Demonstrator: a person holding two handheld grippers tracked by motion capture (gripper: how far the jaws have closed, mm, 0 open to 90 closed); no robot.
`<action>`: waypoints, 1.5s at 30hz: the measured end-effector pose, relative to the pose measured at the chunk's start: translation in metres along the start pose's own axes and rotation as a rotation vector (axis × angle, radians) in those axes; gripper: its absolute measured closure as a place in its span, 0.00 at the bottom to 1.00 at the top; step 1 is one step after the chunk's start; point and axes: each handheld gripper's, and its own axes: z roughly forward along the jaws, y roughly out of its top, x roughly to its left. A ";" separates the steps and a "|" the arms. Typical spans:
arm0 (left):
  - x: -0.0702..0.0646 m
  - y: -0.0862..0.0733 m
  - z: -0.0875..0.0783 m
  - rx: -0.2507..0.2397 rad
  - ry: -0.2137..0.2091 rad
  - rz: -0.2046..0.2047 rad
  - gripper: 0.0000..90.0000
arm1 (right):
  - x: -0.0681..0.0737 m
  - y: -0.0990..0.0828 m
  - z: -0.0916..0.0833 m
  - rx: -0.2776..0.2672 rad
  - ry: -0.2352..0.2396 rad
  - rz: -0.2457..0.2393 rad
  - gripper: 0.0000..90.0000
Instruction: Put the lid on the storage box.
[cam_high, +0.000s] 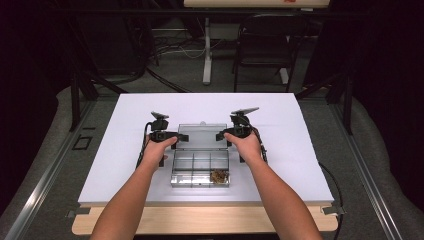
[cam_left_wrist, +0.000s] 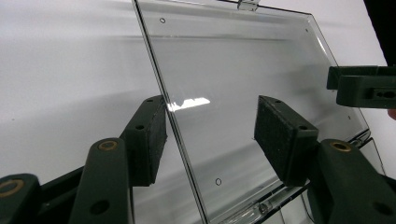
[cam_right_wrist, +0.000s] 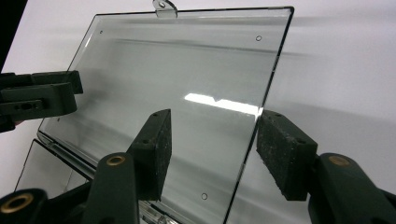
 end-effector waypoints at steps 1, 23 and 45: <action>0.000 0.000 0.000 -0.005 -0.003 -0.002 0.49 | 0.000 0.000 0.000 -0.002 0.001 -0.001 0.51; -0.009 0.004 -0.012 -0.025 -0.001 0.020 0.50 | 0.005 0.000 -0.013 -0.048 0.011 -0.038 0.51; -0.014 0.005 -0.028 -0.038 -0.021 0.066 0.54 | 0.009 0.000 -0.029 -0.082 0.050 -0.080 0.54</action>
